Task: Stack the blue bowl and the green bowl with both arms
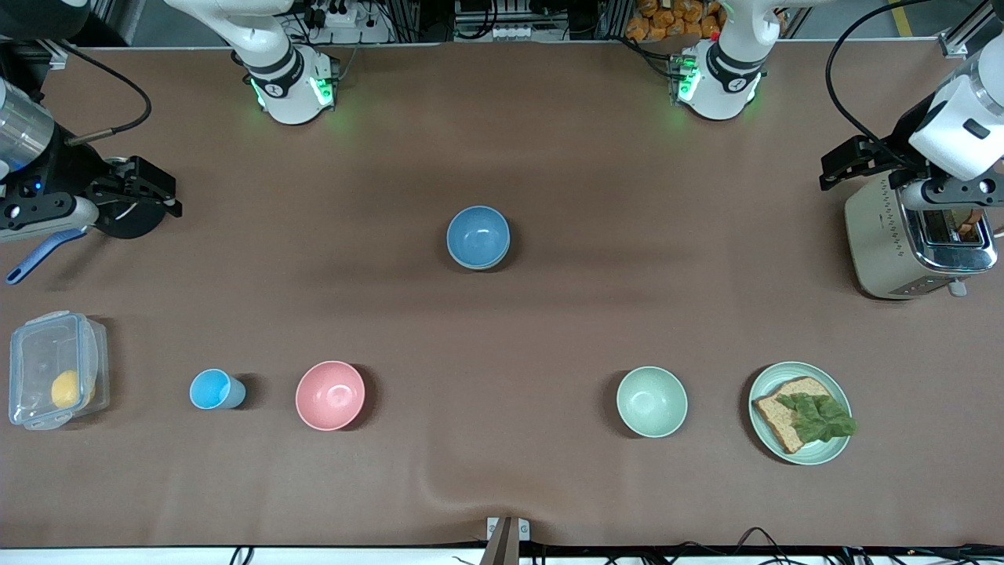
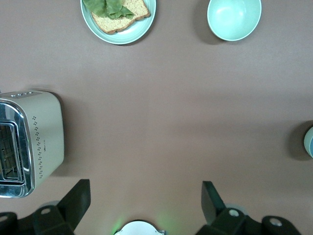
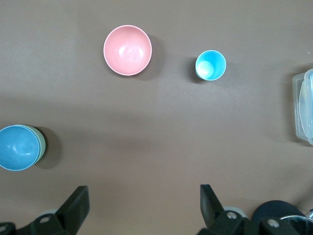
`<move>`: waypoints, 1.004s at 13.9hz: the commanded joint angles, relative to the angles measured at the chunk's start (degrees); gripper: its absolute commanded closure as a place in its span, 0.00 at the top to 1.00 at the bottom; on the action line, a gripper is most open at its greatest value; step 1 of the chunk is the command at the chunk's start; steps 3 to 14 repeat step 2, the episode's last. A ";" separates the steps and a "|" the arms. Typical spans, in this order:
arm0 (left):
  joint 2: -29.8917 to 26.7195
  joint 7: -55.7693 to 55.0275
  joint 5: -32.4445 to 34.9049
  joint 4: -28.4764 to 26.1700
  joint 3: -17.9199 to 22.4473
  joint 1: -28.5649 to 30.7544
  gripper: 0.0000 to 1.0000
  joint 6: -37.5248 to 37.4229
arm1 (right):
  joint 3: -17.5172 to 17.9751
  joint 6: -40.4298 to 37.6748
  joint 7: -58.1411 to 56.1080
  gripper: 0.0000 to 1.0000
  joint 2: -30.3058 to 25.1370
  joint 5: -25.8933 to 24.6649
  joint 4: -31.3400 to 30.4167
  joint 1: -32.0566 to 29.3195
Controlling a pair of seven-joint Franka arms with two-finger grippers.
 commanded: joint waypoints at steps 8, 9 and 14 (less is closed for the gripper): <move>-0.12 -0.11 0.80 0.17 -0.14 0.51 1.00 -0.76 | -0.54 -0.19 -0.41 1.00 -0.59 -1.10 -0.52 0.51; -0.12 -0.11 0.80 0.17 -0.14 0.51 1.00 -0.76 | -0.54 -0.19 -0.41 1.00 -0.59 -1.10 -0.52 0.51; -0.12 -0.11 0.80 0.17 -0.14 0.51 1.00 -0.76 | -0.54 -0.19 -0.41 1.00 -0.59 -1.10 -0.52 0.51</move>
